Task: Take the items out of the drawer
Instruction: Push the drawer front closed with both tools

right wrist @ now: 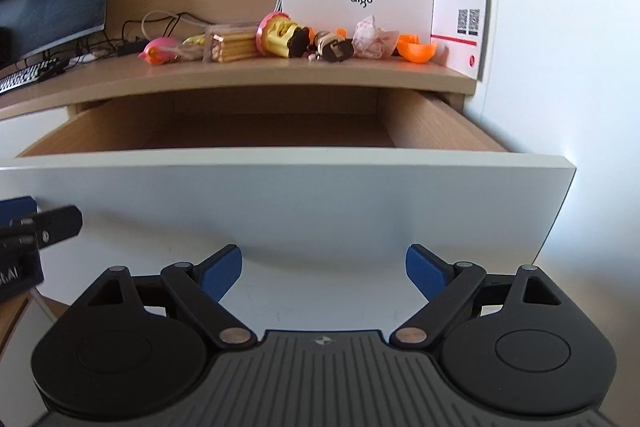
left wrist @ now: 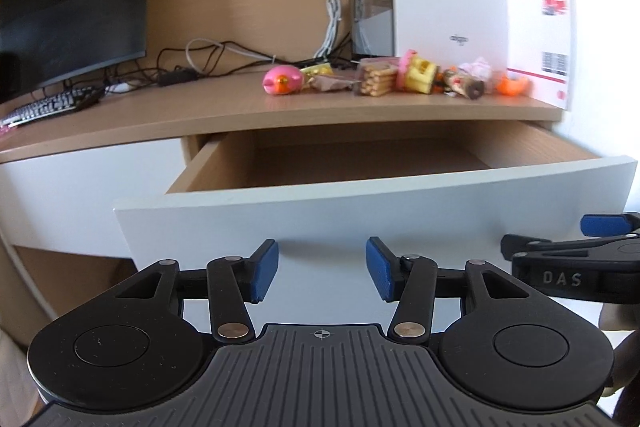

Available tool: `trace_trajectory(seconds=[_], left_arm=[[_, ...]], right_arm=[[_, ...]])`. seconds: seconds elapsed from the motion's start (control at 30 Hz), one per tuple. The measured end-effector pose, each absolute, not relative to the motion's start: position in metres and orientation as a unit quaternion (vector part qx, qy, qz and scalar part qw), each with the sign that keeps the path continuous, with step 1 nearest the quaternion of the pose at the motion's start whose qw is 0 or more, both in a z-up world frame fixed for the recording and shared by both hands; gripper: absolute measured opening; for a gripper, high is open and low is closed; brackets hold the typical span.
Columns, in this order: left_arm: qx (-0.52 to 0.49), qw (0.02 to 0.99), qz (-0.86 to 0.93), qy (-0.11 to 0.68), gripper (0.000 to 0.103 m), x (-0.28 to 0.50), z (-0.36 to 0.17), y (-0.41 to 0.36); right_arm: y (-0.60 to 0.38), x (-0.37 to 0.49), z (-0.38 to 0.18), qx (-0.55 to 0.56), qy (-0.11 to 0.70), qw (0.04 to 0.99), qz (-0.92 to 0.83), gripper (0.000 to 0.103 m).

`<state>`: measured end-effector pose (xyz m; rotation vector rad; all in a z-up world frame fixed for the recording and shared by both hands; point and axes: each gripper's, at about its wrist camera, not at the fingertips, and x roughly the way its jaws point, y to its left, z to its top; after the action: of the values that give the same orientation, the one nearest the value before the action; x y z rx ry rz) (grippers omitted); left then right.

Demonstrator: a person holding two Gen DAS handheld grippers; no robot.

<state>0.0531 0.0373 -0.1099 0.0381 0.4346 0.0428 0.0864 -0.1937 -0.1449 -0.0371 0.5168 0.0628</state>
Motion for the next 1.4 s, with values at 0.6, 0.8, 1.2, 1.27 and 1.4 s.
trace_trajectory(seconds=[0.6,0.8,1.2,1.27,1.4], left_arm=[[0.006,0.973,0.013,0.232,0.075,0.185,-0.113,0.053],[-0.001,0.971,0.004,0.237,0.097,0.191,-0.115,0.046],[-0.002,0.958,0.036,0.285,0.09,0.141,-0.101,0.047],[-0.004,0.954,0.046,0.296,0.09,0.124,-0.088,0.044],[-0.019,0.94,0.055,0.337,0.09,0.093,-0.051,0.036]], right_arm=[[-0.167,0.22,-0.141,-0.012,0.235,0.972,-0.02,0.093],[-0.166,0.227,-0.145,-0.03,0.231,0.972,-0.012,0.103],[-0.182,0.185,-0.137,-0.008,0.264,0.965,0.009,0.099],[-0.18,0.168,-0.126,-0.01,0.264,0.964,0.016,0.099],[-0.184,0.131,-0.095,-0.012,0.286,0.958,0.019,0.099]])
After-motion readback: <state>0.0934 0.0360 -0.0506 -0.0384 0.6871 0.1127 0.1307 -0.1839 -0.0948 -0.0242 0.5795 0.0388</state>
